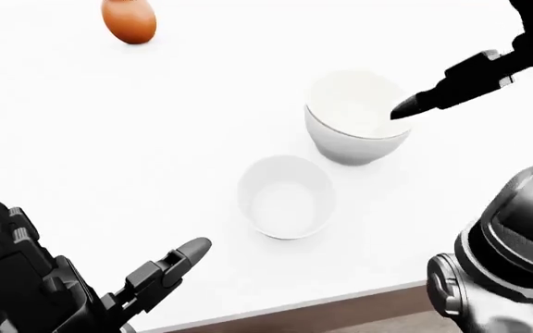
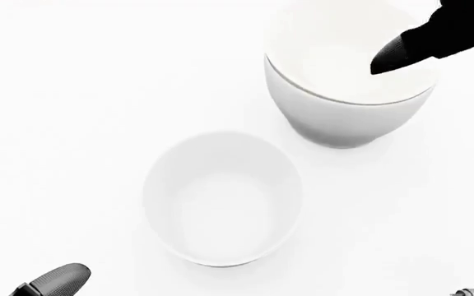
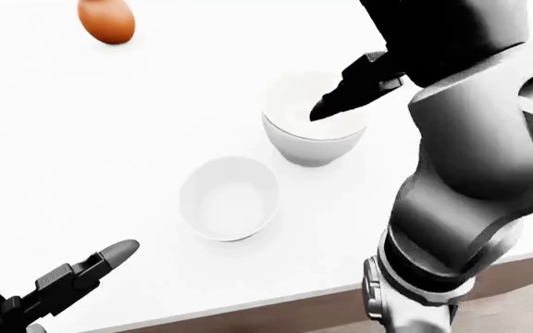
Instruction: Stack the bowls from largest to smallest.
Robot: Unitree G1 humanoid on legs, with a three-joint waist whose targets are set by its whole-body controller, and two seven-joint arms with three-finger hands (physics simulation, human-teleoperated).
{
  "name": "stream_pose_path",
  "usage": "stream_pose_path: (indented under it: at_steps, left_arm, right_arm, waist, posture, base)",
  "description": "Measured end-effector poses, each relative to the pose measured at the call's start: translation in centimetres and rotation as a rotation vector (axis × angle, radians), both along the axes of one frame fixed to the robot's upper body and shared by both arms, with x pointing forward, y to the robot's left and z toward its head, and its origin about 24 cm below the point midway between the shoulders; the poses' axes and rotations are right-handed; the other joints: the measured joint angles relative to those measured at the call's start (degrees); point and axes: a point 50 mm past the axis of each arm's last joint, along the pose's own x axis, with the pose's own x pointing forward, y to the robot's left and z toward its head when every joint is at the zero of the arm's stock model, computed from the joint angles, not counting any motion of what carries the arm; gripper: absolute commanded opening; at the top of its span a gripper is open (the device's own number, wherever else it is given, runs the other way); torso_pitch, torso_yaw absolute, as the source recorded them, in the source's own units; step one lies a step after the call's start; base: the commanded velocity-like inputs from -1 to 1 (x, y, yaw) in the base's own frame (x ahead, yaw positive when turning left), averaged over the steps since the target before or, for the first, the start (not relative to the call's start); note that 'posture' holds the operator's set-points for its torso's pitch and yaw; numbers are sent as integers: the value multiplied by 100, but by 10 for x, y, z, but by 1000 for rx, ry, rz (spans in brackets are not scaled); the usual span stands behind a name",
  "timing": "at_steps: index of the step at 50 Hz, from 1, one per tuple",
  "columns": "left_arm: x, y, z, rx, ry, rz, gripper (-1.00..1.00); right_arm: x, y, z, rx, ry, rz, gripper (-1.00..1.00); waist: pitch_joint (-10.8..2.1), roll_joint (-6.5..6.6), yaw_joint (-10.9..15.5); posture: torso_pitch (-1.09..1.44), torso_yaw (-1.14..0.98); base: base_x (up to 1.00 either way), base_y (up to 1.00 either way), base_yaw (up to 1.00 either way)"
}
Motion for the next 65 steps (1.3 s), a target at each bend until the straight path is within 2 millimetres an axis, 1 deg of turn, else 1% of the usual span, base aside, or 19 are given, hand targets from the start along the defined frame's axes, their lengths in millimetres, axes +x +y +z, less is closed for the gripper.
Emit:
stream_pose_path:
  at_steps: [2, 5, 8, 11, 15, 17, 20, 22, 24, 26, 36, 41, 53, 57, 65]
  left_arm:
    - [0, 0, 0, 0, -1, 1, 100]
    - [0, 0, 0, -2, -2, 0, 100]
    - [0, 1, 0, -3, 0, 1, 100]
    - [0, 1, -1, -5, 2, 3, 100]
    - [1, 1, -1, -3, 5, 1, 100]
    - [1, 1, -2, -2, 6, 0, 100]
    - [1, 1, -1, -1, 3, 0, 100]
    - [1, 0, -1, 0, 3, -1, 100]
    - [0, 0, -1, 0, 1, 0, 100]
    - [0, 0, -1, 0, 0, -1, 100]
    - [0, 0, -1, 1, 3, -3, 100]
    - [0, 0, -1, 1, 3, -2, 100]
    - [1, 0, -1, -2, 3, -5, 100]
    - [1, 0, 0, -3, 3, -5, 100]
    - [1, 0, -1, 0, 6, -3, 100]
  right_arm:
    - [-12, 7, -5, -26, 57, 74, 100]
    - [-22, 18, -14, -94, 131, 158, 100]
    - [-26, 21, -29, -166, 210, 205, 100]
    - [-29, 26, -45, -239, 285, 250, 100]
    - [-36, 32, -61, -324, 341, 306, 100]
    - [-36, 34, -68, -346, 359, 316, 100]
    - [-30, 36, -77, -360, 389, 313, 100]
    - [-26, 36, -87, -364, 414, 306, 100]
    - [-22, 39, -97, -382, 442, 307, 100]
    - [-19, 42, -104, -404, 455, 306, 100]
    - [-11, 46, -123, -468, 443, 268, 100]
    - [-4, 48, -132, -479, 457, 260, 100]
    - [0, 57, -138, -506, 438, 276, 100]
    - [5, 57, -145, -512, 454, 273, 100]
    - [11, 58, -153, -503, 411, 273, 100]
  waist:
    - [-10, -11, -3]
    - [-4, -7, -12]
    - [-6, -9, -14]
    - [6, 18, -30]
    - [-3, 52, -45]
    - [-25, 56, -50]
    - [-45, 63, -60]
    - [-66, 61, -57]
    - [-70, 66, -68]
    - [-68, 81, -73]
    - [-119, 72, -75]
    - [-118, 72, -77]
    - [-133, 65, -70]
    - [-141, 58, -66]
    - [-227, 17, -72]
  posture:
    - [0, 0]
    - [0, 0]
    - [0, 0]
    - [0, 0]
    - [0, 0]
    - [0, 0]
    - [0, 0]
    - [0, 0]
    - [0, 0]
    - [0, 0]
    - [0, 0]
    - [0, 0]
    - [0, 0]
    - [0, 0]
    - [0, 0]
  base:
    - [0, 0, 0]
    - [0, 0, 0]
    - [0, 0, 0]
    - [0, 0, 0]
    - [0, 0, 0]
    - [0, 0, 0]
    - [0, 0, 0]
    - [0, 0, 0]
    - [0, 0, 0]
    - [0, 0, 0]
    - [0, 0, 0]
    - [0, 0, 0]
    - [0, 0, 0]
    - [0, 0, 0]
    - [0, 0, 0]
